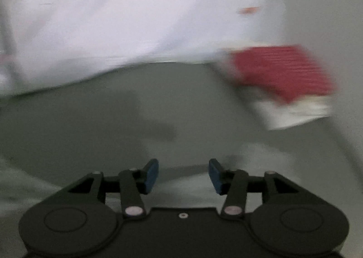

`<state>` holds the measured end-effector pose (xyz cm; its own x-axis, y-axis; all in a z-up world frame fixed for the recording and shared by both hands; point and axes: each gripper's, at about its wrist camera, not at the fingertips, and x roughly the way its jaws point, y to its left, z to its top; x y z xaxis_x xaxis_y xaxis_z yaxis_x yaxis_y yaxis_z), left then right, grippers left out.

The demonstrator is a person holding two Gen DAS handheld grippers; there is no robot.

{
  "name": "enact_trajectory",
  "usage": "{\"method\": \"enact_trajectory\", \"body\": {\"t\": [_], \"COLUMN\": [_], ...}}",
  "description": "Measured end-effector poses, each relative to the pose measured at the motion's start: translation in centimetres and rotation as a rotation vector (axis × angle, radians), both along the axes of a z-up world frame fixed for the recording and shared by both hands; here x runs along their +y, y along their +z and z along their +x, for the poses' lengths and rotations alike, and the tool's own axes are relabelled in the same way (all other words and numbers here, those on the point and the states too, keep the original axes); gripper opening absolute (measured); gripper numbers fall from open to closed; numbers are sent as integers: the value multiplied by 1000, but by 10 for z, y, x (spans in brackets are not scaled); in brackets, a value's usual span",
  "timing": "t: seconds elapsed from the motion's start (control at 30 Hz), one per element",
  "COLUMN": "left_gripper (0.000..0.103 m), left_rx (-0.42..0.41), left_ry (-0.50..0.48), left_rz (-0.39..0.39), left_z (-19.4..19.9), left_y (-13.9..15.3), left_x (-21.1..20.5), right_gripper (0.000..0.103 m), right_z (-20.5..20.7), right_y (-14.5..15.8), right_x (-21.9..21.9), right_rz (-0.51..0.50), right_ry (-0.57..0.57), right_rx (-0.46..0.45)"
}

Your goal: Fold clothes

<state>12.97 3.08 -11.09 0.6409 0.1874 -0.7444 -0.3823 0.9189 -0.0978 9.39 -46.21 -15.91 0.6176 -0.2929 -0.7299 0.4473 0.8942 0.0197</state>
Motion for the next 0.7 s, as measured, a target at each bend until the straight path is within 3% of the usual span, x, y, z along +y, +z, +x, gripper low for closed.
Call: {"method": "enact_trajectory", "body": {"t": [0.1, 0.23, 0.4, 0.53, 0.57, 0.6, 0.7], "left_gripper": [71, 71, 74, 72, 59, 38, 18], "left_rx": [62, 142, 227, 240, 237, 234, 214], "left_ry": [-182, -317, -365, -321, -298, -275, -223], "left_rz": [19, 34, 19, -29, -53, -77, -115], "left_z": [30, 65, 93, 94, 92, 90, 77], "left_y": [-18, -44, -77, -89, -89, -89, -80], "left_x": [-35, -69, -74, -63, -59, -54, -43], "right_gripper": [58, 60, 70, 69, 49, 19, 10], "right_z": [52, 119, 182, 198, 194, 187, 164], "right_y": [-14, -29, -48, -69, -73, -73, -64], "right_x": [54, 122, 191, 222, 225, 222, 205], "right_rz": [170, 304, 343, 307, 301, 311, 347], "right_ry": [173, 338, 495, 570, 599, 605, 575], "right_rx": [-18, 4, 47, 156, 169, 158, 93]}}
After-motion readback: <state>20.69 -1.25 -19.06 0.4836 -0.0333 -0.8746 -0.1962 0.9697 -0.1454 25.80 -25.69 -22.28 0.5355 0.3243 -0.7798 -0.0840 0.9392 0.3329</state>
